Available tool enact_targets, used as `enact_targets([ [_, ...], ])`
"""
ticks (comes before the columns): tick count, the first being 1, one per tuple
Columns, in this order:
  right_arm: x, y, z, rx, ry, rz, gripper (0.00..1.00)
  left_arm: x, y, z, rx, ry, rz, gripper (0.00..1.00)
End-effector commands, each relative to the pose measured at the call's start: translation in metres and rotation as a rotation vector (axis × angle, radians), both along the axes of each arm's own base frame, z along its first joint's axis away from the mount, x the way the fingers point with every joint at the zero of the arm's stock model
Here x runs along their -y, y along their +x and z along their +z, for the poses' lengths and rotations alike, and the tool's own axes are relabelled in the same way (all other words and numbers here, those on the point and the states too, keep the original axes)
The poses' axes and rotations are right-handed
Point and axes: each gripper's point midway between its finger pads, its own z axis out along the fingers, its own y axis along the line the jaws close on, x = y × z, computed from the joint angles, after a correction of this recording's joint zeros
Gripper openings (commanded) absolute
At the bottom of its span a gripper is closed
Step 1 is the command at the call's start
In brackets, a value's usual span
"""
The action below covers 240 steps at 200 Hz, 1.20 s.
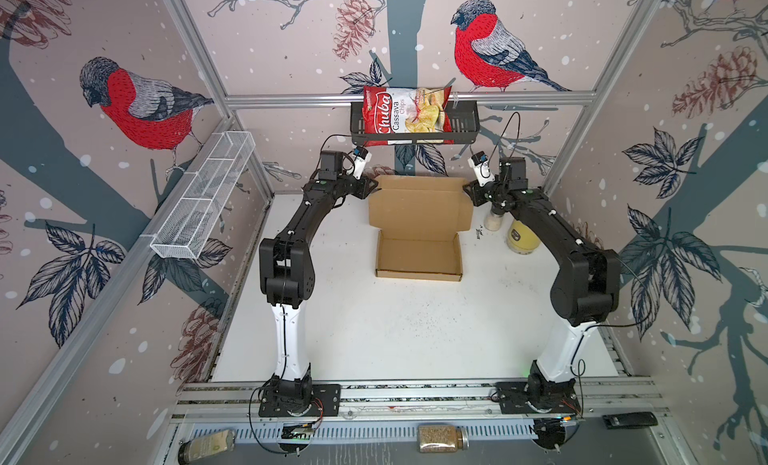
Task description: Fold the paper box
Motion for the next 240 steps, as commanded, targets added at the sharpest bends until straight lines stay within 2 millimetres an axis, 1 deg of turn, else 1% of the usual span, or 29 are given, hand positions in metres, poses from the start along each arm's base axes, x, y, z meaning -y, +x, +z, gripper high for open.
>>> enact_targets([
  [1,-0.003,0.0,0.005,0.006,0.005,0.0,0.25,0.007,0.006,0.008,0.029,-0.017,-0.004,0.34],
  [21,-0.005,0.0,0.006,0.008,0.005,0.003,0.24,0.007,0.009,0.005,0.026,-0.01,0.003,0.35],
  [52,-0.008,0.0,0.008,0.011,0.008,0.003,0.21,0.007,0.01,0.002,0.012,-0.009,0.01,0.22],
  [82,-0.014,0.0,0.011,0.013,0.017,-0.016,0.17,0.007,0.008,0.004,0.002,-0.014,0.014,0.17],
  [106,-0.016,0.0,0.012,-0.001,0.039,-0.076,0.12,0.015,0.004,0.005,-0.008,-0.029,0.009,0.14],
  [128,-0.017,-0.002,0.014,-0.012,0.076,-0.146,0.08,0.022,0.001,0.001,-0.018,-0.021,0.012,0.12],
  [144,-0.018,-0.005,0.013,-0.003,0.078,-0.197,0.08,0.018,0.003,-0.001,-0.029,-0.023,0.06,0.1],
  [180,-0.023,-0.016,0.014,0.047,0.083,-0.273,0.08,0.005,0.008,0.0,-0.054,-0.046,0.181,0.1],
  [196,-0.026,-0.019,0.014,0.059,0.091,-0.309,0.08,0.004,0.007,0.003,-0.063,-0.081,0.209,0.11],
  [219,-0.026,-0.021,0.014,0.066,0.109,-0.378,0.1,0.008,0.001,0.009,-0.055,-0.123,0.221,0.12],
  [240,-0.029,-0.024,0.018,0.078,0.113,-0.399,0.1,0.007,-0.001,0.008,-0.058,-0.129,0.235,0.13],
])
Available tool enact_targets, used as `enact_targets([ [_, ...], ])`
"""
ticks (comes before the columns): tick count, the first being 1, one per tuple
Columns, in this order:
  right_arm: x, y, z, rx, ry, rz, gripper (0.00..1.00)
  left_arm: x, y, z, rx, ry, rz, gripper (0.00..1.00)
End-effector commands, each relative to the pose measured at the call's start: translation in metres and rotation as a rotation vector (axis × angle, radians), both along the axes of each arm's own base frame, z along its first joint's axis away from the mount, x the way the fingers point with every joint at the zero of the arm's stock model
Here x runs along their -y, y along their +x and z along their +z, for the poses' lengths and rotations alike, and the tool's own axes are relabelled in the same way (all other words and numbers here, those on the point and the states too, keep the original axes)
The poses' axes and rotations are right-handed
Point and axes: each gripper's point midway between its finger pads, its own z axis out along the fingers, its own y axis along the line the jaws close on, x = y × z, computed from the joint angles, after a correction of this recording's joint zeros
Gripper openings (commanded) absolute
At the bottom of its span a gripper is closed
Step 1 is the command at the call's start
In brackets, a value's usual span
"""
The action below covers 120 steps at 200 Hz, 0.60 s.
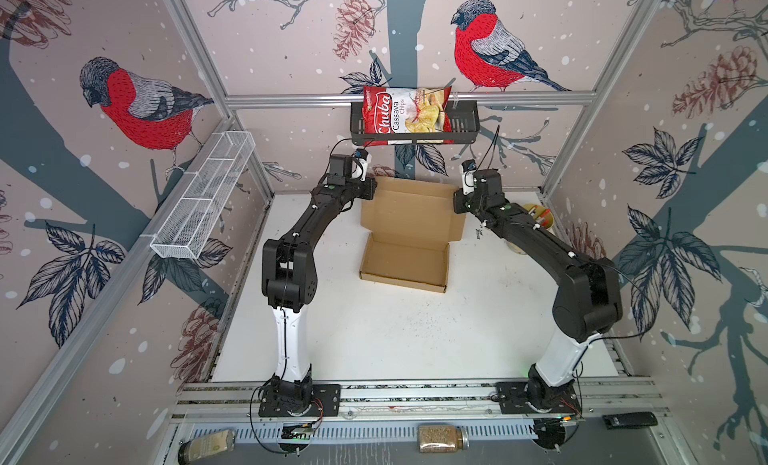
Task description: Fold the paper box
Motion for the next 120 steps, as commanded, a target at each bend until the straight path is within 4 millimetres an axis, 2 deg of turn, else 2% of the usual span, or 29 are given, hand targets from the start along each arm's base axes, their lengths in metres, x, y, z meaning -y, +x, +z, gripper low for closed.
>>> enact_targets([
  [1,0.004,0.005,0.021,0.071,0.046,-0.082,0.1,0.004,0.002,0.018,0.046,-0.051,0.022,0.13],
  [50,-0.008,-0.006,0.036,0.148,-0.006,0.013,0.1,-0.004,0.002,0.024,0.05,-0.023,0.063,0.13],
  [73,-0.013,-0.008,0.037,0.166,-0.027,0.058,0.1,-0.004,-0.001,0.027,0.053,-0.031,0.059,0.16],
  [103,-0.023,-0.009,0.031,0.168,-0.069,0.156,0.11,-0.004,-0.006,0.028,0.045,-0.058,0.017,0.29],
  [120,-0.026,-0.01,0.023,0.157,-0.11,0.227,0.11,-0.011,-0.01,0.035,0.04,-0.093,-0.019,0.42],
])
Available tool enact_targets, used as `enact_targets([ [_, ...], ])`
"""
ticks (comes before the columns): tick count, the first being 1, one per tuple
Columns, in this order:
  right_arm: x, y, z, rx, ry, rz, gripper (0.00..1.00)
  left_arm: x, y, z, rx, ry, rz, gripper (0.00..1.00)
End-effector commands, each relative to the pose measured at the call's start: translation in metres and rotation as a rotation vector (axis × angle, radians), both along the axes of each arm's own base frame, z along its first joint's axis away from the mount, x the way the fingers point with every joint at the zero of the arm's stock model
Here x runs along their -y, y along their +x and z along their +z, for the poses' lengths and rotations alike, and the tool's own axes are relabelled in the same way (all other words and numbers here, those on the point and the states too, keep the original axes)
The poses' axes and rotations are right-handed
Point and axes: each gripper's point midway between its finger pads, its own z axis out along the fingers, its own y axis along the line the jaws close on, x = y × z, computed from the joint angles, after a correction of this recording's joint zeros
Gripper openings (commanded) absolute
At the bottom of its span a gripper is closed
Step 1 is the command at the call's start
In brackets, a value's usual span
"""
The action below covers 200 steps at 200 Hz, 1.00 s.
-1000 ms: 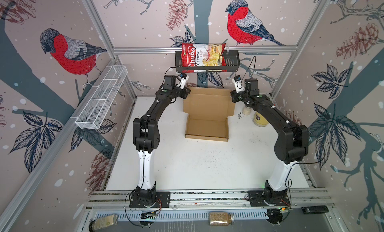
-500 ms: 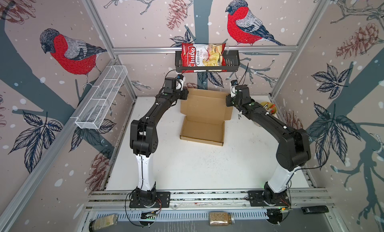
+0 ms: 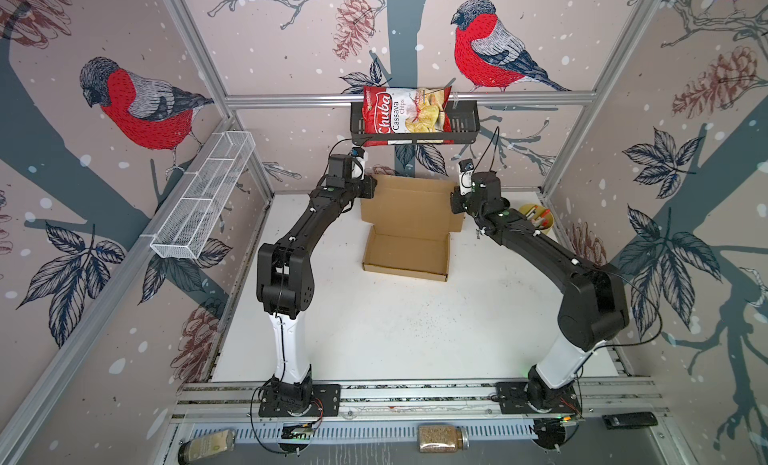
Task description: Fold the paper box
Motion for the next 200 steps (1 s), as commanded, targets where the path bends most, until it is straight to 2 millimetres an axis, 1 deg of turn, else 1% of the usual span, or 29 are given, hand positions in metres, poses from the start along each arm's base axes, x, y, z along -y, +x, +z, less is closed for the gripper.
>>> enact_targets([
  [1,-0.013,0.0,0.001,0.034,-0.056,0.134,0.11,-0.003,-0.006,0.022,0.034,-0.064,-0.065,0.43],
  [16,-0.013,0.001,-0.001,0.041,-0.106,0.153,0.12,-0.012,-0.013,0.035,0.053,-0.098,-0.107,0.5],
  [30,-0.015,0.001,-0.003,0.048,-0.144,0.181,0.13,-0.024,-0.02,0.045,0.077,-0.126,-0.144,0.58],
  [46,-0.016,0.002,-0.002,0.056,-0.168,0.194,0.16,-0.035,-0.031,0.056,0.112,-0.15,-0.194,0.69],
  [60,-0.016,0.005,-0.003,0.051,-0.176,0.203,0.2,-0.048,-0.038,0.059,0.142,-0.138,-0.214,0.74],
  [71,-0.016,0.006,-0.002,0.042,-0.177,0.207,0.28,-0.058,-0.043,0.058,0.167,-0.118,-0.227,0.75],
  [91,-0.016,0.003,-0.002,0.015,-0.149,0.239,0.48,-0.079,-0.049,0.051,0.214,-0.083,-0.227,0.78],
  [108,-0.014,-0.003,-0.003,-0.012,-0.107,0.285,0.6,-0.094,-0.053,0.043,0.244,-0.082,-0.223,0.8],
  [115,-0.014,-0.006,-0.002,-0.022,-0.09,0.306,0.65,-0.097,-0.054,0.039,0.247,-0.084,-0.227,0.81],
  [132,-0.01,-0.014,-0.003,-0.046,-0.051,0.338,0.76,-0.097,-0.056,0.026,0.244,-0.06,-0.247,0.82],
  [144,-0.003,-0.017,-0.003,-0.059,-0.012,0.338,0.79,-0.098,-0.054,0.015,0.234,-0.042,-0.243,0.82],
  [153,0.003,-0.019,-0.002,-0.057,0.018,0.328,0.81,-0.1,-0.051,0.004,0.22,-0.025,-0.231,0.82],
  [170,0.017,-0.022,-0.004,-0.057,0.047,0.302,0.82,-0.102,-0.046,-0.009,0.205,-0.007,-0.225,0.82],
  [182,0.028,-0.024,-0.011,-0.074,0.057,0.282,0.82,-0.098,-0.045,-0.014,0.199,-0.01,-0.238,0.82],
  [200,0.041,-0.023,-0.027,-0.118,0.072,0.257,0.82,-0.092,-0.042,-0.018,0.205,0.007,-0.254,0.82],
])
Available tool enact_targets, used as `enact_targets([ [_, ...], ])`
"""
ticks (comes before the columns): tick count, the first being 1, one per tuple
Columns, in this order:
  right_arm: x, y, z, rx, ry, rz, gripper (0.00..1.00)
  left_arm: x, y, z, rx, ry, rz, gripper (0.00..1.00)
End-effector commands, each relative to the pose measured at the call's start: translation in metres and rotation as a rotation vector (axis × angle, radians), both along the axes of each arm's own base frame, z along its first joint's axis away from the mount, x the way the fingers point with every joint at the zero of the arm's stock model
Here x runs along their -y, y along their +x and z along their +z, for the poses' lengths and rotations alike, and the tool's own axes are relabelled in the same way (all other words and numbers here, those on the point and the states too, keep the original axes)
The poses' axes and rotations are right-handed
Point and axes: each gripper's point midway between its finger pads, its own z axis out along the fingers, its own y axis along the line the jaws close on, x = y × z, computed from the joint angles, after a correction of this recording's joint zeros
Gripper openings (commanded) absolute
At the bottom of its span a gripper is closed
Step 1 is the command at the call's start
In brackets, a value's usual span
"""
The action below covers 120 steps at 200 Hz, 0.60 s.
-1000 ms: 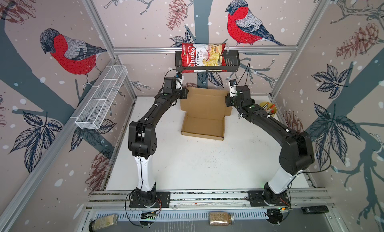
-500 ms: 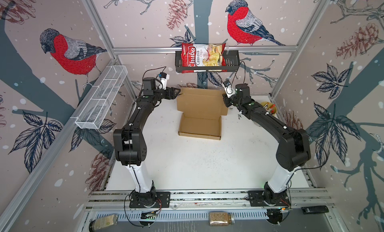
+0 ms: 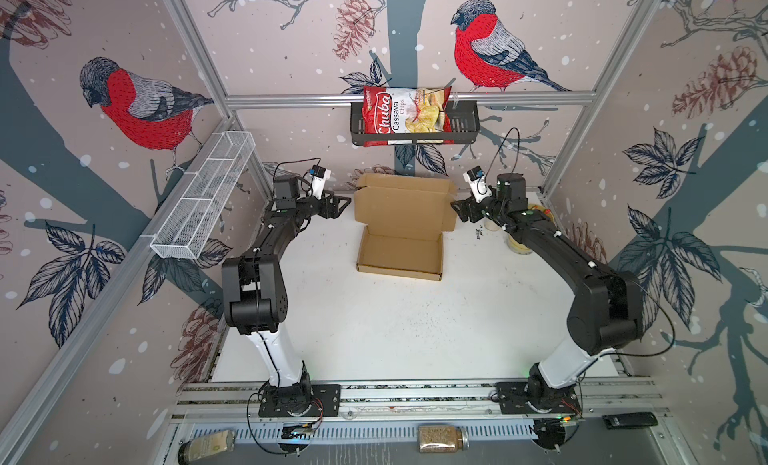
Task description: Fold the paper box
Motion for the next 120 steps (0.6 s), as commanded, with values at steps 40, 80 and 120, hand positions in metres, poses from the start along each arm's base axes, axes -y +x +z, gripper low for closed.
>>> enact_targets([
  [40,0.005,0.014,-0.027,-0.059,0.054,-0.002,0.81,0.026,0.014,-0.01,0.08,0.069,-0.07,0.81],
  [80,-0.006,0.033,-0.037,-0.089,0.081,0.031,0.76,0.031,0.023,-0.015,0.085,0.061,-0.086,0.78],
  [120,-0.023,0.039,-0.044,-0.108,0.125,0.083,0.7,0.041,0.027,-0.019,0.082,0.033,-0.131,0.7],
])
